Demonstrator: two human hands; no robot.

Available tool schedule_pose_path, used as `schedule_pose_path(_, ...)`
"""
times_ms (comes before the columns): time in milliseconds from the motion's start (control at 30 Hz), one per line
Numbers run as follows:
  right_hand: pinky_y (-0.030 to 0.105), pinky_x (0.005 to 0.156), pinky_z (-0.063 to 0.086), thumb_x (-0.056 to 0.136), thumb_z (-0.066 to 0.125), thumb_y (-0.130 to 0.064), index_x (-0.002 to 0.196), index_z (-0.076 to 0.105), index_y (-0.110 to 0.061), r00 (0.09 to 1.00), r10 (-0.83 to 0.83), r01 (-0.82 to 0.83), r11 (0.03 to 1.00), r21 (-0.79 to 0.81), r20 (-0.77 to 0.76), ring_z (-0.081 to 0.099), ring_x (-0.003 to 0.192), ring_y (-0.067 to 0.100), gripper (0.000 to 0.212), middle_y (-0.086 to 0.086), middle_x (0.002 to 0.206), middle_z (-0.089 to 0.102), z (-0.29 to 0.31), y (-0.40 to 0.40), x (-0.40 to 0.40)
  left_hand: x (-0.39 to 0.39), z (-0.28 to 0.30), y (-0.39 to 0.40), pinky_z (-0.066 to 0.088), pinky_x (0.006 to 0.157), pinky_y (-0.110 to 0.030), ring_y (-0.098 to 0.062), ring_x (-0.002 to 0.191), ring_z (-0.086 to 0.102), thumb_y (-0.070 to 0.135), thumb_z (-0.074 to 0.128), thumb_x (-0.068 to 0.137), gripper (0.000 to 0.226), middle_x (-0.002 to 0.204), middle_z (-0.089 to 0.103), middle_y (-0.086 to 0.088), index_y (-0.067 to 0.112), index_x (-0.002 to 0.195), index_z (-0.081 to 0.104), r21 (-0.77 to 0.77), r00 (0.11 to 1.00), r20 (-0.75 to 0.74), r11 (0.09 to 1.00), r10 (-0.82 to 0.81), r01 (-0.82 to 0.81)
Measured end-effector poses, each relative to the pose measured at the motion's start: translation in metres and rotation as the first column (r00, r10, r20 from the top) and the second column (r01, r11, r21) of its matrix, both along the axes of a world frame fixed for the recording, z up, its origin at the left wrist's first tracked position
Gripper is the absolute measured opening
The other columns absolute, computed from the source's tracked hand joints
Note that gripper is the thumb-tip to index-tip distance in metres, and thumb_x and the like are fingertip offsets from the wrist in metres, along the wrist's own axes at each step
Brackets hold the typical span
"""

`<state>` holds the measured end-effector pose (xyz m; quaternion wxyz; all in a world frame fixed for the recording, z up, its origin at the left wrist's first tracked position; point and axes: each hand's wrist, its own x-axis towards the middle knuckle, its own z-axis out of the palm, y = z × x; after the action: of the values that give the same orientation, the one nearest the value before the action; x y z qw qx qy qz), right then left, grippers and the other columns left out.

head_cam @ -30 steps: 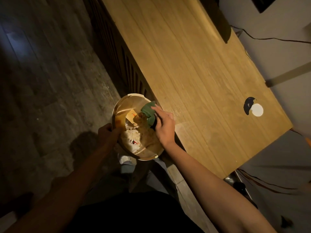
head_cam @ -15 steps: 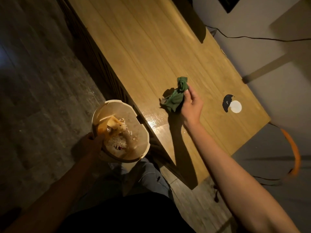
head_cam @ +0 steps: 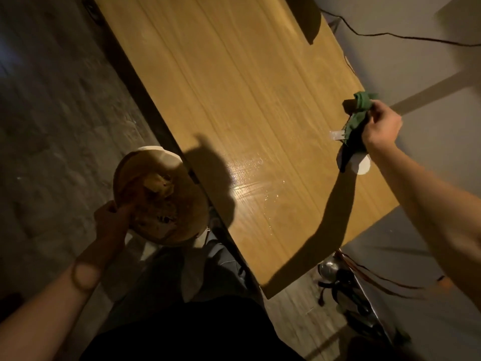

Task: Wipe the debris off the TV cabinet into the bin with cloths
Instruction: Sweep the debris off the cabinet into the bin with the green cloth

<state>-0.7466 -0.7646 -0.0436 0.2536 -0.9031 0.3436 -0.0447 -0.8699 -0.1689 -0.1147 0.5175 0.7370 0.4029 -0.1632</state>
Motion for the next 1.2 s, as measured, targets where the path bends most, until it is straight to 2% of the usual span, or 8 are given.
schedule_pose_path(167, 0.056, 0.120, 0.030, 0.107, 0.039, -0.035, 0.146, 0.049, -0.023, 0.962, 0.187, -0.205, 0.976, -0.075, -0.201, 0.037, 0.147, 0.037, 0.042, 0.014, 0.158, 0.045, -0.020, -0.005, 0.010, -0.018, -0.005, -0.013, 0.047, 0.050, -0.014, 0.004, 0.049, 0.058, -0.010, 0.051, 0.096, 0.032, 0.050, 0.063, 0.018, 0.013, 0.073, 0.055, -0.038, 0.995, 0.064, 0.997, 0.076, -0.074)
schedule_pose_path(300, 0.056, 0.126, 0.008, 0.111, 0.030, -0.036, 0.157, 0.035, -0.028, 0.978, 0.134, -0.152, 0.983, -0.106, -0.162, 0.010, 0.160, 0.031, 0.048, 0.009, 0.172, 0.016, -0.033, 0.005, 0.011, -0.026, -0.008, -0.018, 0.049, 0.050, -0.018, 0.006, 0.046, 0.058, -0.011, 0.051, 0.094, 0.032, 0.047, 0.062, 0.019, 0.011, 0.071, 0.054, -0.029, 0.990, 0.086, 0.993, 0.113, -0.110)
schedule_pose_path(467, 0.048, 0.129, 0.015, 0.111, 0.031, -0.034, 0.159, 0.033, -0.022, 0.977, 0.160, -0.177, 0.977, -0.116, -0.141, 0.016, 0.158, 0.033, 0.051, 0.014, 0.171, 0.018, -0.036, 0.027, 0.044, -0.031, -0.013, -0.014, 0.051, 0.071, -0.048, -0.026, 0.069, 0.061, 0.013, 0.068, 0.081, 0.012, 0.070, 0.064, -0.010, 0.017, 0.070, 0.064, -0.024, 0.990, 0.053, 0.991, 0.132, -0.131)
schedule_pose_path(700, 0.045, 0.129, 0.017, 0.110, 0.039, -0.033, 0.154, 0.045, -0.023, 0.850, 0.526, -0.527, 0.850, -0.030, -0.016, 0.023, 0.157, 0.028, 0.046, 0.009, 0.169, 0.028, -0.036, 0.142, 0.054, -0.034, -0.014, -0.003, 0.056, 0.079, -0.062, -0.037, 0.078, 0.066, 0.029, 0.073, 0.066, 0.021, 0.081, 0.068, -0.022, 0.010, 0.072, 0.068, -0.037, 0.987, 0.002, 0.986, 0.163, -0.163)
schedule_pose_path(933, 0.046, 0.123, 0.032, 0.107, 0.050, -0.029, 0.139, 0.062, -0.028, 0.647, 0.754, -0.761, 0.649, 0.026, 0.110, 0.042, 0.148, 0.021, 0.034, -0.002, 0.158, 0.047, -0.034, 0.289, -0.046, -0.034, 0.007, -0.003, 0.050, 0.060, -0.040, -0.030, 0.069, 0.061, 0.040, 0.076, 0.057, 0.026, 0.065, 0.060, -0.005, 0.018, 0.065, 0.064, 0.001, 0.997, 0.026, 0.997, 0.079, -0.079)
schedule_pose_path(1067, 0.047, 0.115, 0.044, 0.104, 0.060, -0.026, 0.129, 0.070, -0.028, 0.481, 0.858, -0.875, 0.482, 0.041, 0.183, 0.060, 0.133, 0.019, 0.027, -0.006, 0.141, 0.065, -0.033, 0.362, -0.106, -0.044, 0.010, 0.007, 0.056, 0.073, -0.054, -0.037, 0.076, 0.067, 0.050, 0.073, 0.073, 0.034, 0.067, 0.064, -0.006, 0.018, 0.064, 0.063, 0.117, 0.999, 0.006, 0.992, -0.048, 0.047)
schedule_pose_path(1133, 0.044, 0.112, 0.048, 0.100, 0.067, -0.016, 0.136, 0.066, -0.021, 0.428, 0.884, -0.896, 0.388, 0.216, 0.186, 0.061, 0.131, 0.018, 0.037, -0.001, 0.140, 0.067, -0.035, 0.388, -0.133, -0.049, 0.014, 0.013, 0.056, 0.075, -0.050, -0.031, 0.076, 0.067, 0.060, 0.068, 0.069, 0.039, 0.072, 0.068, -0.005, 0.020, 0.069, 0.066, 0.102, 0.995, 0.005, 0.990, -0.103, 0.102)
schedule_pose_path(1200, 0.042, 0.118, 0.041, 0.100, 0.063, -0.004, 0.137, 0.065, -0.009, 0.475, 0.851, -0.836, 0.356, 0.418, 0.225, 0.056, 0.137, 0.022, 0.038, 0.009, 0.143, 0.063, -0.037, 0.405, -0.154, -0.051, 0.018, 0.016, 0.054, 0.073, -0.041, -0.028, 0.076, 0.065, 0.059, 0.067, 0.063, 0.043, 0.076, 0.068, -0.006, 0.018, 0.076, 0.069, 0.047, 0.994, 0.012, 0.993, -0.111, 0.110)
